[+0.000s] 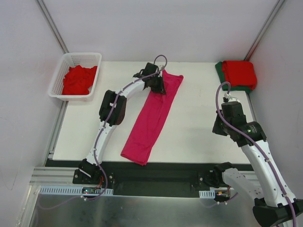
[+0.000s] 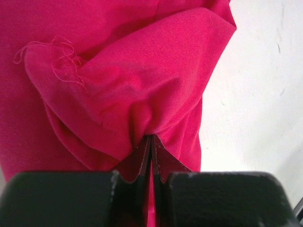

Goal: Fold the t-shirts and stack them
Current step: Rotate the tshirt 90 degrees

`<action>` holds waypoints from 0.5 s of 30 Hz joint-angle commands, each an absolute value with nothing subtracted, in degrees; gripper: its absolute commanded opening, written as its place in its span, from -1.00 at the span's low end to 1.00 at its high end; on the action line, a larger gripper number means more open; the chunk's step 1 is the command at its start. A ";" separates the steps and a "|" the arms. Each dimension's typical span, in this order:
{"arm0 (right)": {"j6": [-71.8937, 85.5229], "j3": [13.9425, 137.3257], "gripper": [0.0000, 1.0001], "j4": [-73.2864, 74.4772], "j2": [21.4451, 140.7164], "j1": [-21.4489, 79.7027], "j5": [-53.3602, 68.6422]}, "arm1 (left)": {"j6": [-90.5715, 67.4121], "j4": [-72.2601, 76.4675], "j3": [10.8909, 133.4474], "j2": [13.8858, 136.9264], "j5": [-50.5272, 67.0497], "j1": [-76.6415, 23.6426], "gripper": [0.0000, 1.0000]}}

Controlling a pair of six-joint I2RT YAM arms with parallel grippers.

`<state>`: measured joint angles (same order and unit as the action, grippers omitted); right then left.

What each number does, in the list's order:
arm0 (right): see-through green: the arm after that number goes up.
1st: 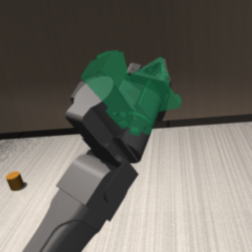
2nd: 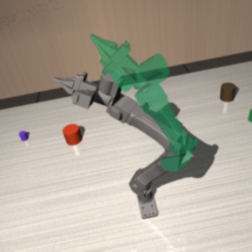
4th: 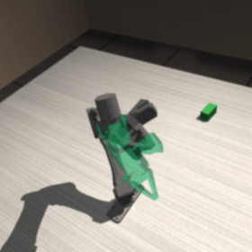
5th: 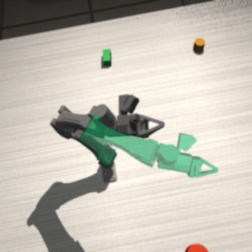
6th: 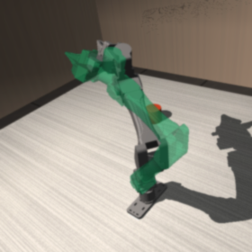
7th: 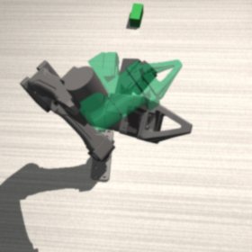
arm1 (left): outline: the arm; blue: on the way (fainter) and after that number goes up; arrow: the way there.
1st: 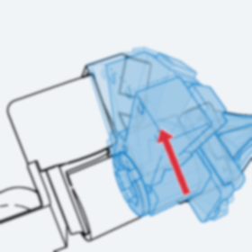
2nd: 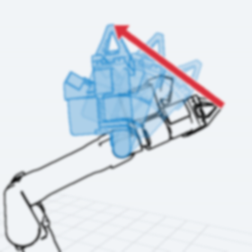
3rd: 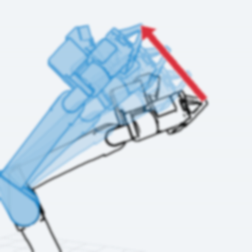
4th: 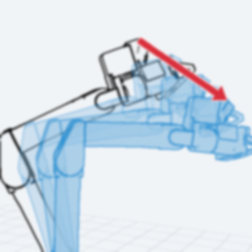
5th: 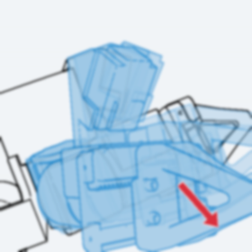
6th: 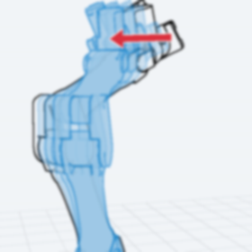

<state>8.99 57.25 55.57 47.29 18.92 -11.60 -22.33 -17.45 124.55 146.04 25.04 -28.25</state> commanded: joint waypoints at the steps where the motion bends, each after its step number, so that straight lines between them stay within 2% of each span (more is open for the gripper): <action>1: 9.76 57.04 -0.90 56.34 47.55 19.07 -12.83 | -27.41 -19.34 127.35 147.39 23.82 -23.75 -1.00; 15: 9.58 56.34 -0.90 55.46 49.13 19.07 -12.74 | -29.00 -20.21 128.32 147.74 23.90 -15.74 -1.00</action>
<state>8.99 56.42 55.57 48.69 18.92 -11.75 -28.58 -18.57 125.62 146.80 25.04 -16.86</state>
